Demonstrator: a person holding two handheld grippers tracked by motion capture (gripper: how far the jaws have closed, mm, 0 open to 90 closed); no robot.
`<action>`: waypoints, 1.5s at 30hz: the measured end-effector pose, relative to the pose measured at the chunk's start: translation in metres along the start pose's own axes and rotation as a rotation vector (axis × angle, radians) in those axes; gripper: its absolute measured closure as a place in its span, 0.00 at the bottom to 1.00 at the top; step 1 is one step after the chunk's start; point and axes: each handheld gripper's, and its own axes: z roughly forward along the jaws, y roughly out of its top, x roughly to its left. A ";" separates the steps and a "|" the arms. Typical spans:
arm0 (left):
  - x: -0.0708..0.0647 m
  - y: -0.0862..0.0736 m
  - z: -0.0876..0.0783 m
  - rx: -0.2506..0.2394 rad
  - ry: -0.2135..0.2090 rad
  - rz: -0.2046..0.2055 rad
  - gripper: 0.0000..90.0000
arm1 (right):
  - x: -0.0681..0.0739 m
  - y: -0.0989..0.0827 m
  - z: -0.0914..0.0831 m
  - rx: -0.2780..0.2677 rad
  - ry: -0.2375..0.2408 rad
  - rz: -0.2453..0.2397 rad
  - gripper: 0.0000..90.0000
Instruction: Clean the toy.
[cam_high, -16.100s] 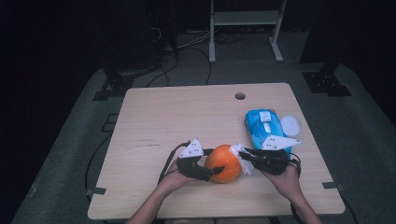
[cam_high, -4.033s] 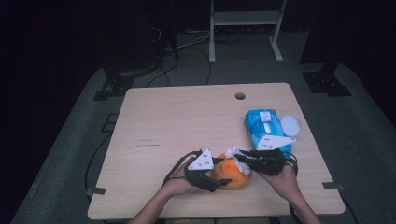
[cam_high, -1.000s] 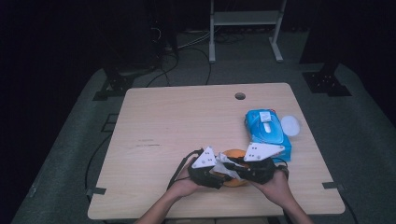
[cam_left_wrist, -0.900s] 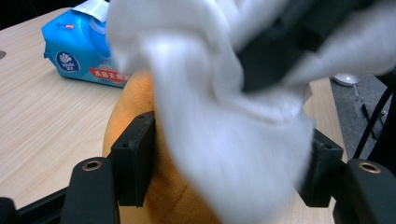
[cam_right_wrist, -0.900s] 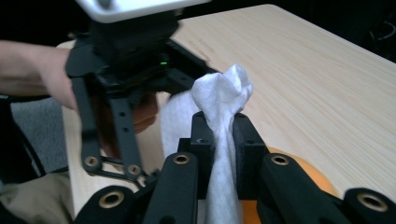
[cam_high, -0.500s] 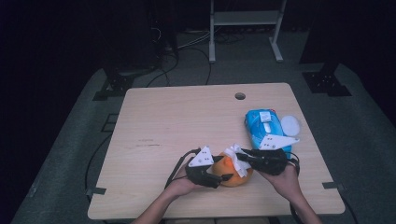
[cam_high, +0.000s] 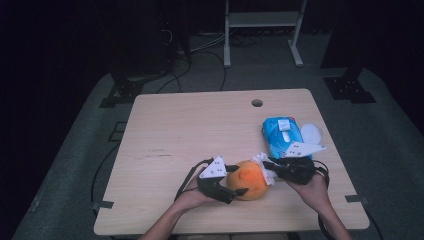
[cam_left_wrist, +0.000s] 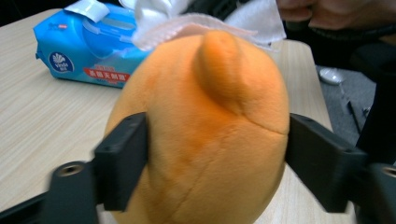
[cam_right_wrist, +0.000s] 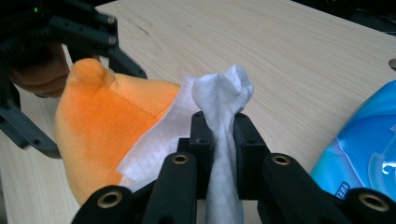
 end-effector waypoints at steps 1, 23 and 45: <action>0.005 -0.001 -0.002 -0.012 0.004 -0.019 0.14 | 0.000 0.000 -0.001 0.004 -0.007 0.001 0.89; 0.005 0.015 -0.023 0.015 0.153 0.128 0.46 | 0.013 0.014 -0.004 -0.139 0.064 0.051 0.89; 0.011 0.018 -0.026 0.067 0.084 0.039 0.29 | 0.013 0.005 0.029 -0.039 0.186 0.128 0.88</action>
